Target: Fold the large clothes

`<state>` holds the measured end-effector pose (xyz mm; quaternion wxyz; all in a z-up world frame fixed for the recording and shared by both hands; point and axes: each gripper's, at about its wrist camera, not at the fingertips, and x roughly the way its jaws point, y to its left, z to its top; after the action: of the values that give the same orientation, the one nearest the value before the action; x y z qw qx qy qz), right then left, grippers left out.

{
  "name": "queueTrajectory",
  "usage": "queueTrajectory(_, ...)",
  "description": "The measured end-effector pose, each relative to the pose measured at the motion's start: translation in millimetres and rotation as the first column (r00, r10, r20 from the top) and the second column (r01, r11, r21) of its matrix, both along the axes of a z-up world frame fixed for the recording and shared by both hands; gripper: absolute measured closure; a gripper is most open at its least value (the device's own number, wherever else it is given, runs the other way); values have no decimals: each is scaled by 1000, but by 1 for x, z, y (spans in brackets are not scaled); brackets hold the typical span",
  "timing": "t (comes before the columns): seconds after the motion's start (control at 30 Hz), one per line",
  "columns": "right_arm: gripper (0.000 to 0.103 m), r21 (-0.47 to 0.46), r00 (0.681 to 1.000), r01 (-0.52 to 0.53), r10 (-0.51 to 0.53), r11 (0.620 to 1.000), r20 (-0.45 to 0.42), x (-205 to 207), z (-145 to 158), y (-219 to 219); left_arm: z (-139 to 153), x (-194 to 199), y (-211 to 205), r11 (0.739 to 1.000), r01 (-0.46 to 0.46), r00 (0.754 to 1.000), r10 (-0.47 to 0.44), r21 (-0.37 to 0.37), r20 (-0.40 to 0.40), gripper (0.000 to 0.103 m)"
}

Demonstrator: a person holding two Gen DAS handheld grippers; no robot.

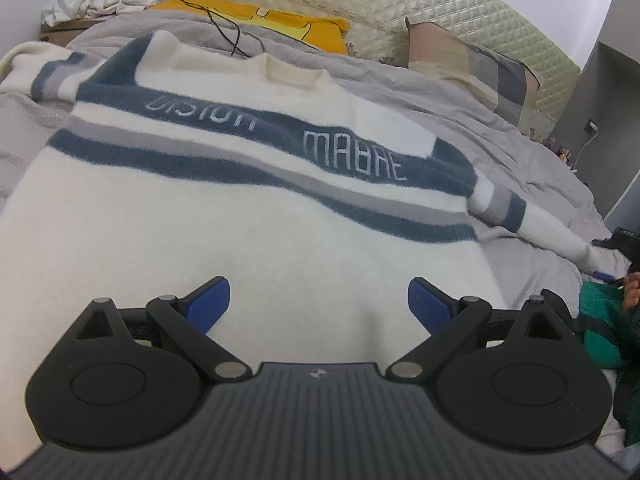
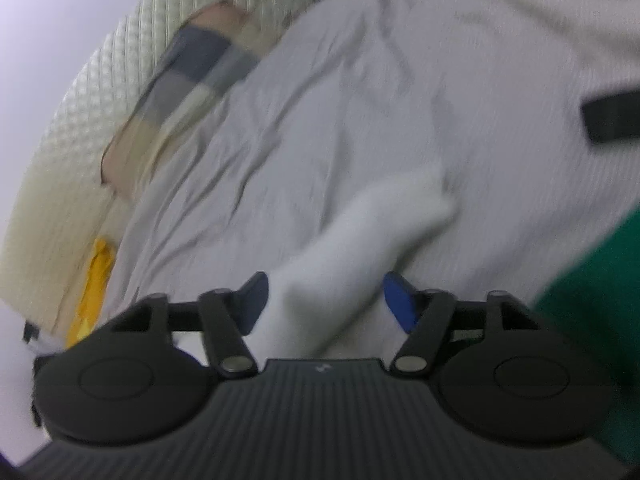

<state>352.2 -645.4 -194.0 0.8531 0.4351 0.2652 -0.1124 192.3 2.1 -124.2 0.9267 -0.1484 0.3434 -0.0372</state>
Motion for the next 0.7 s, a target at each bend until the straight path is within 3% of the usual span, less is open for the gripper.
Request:
queueTrajectory(0.23,38,39,997,69,-69,997,16,37,-21,4,-6,1,1,1000,10,1000,-10,-9,-22,5)
queueTrajectory(0.3,51,25,994,104,-105,994,14,51,-22,-1,-6,3,0,1000,28,1000,-28,-9,-9,5)
queueTrajectory(0.37,80,34,990,141,-142,989,15,62,-22,-9,-1,7,3,999,33,999,-33,23,14,5)
queueTrajectory(0.5,85,-77,984,176,-174,981,37,78,3,-13,7,13,13,999,-9,999,6,50,48,5)
queueTrajectory(0.6,86,-169,974,219,-207,961,87,88,32,-16,8,19,27,999,-36,999,35,32,37,5)
queueTrajectory(0.7,86,-227,971,237,-226,945,73,99,52,-23,10,20,37,997,-55,998,54,53,21,5)
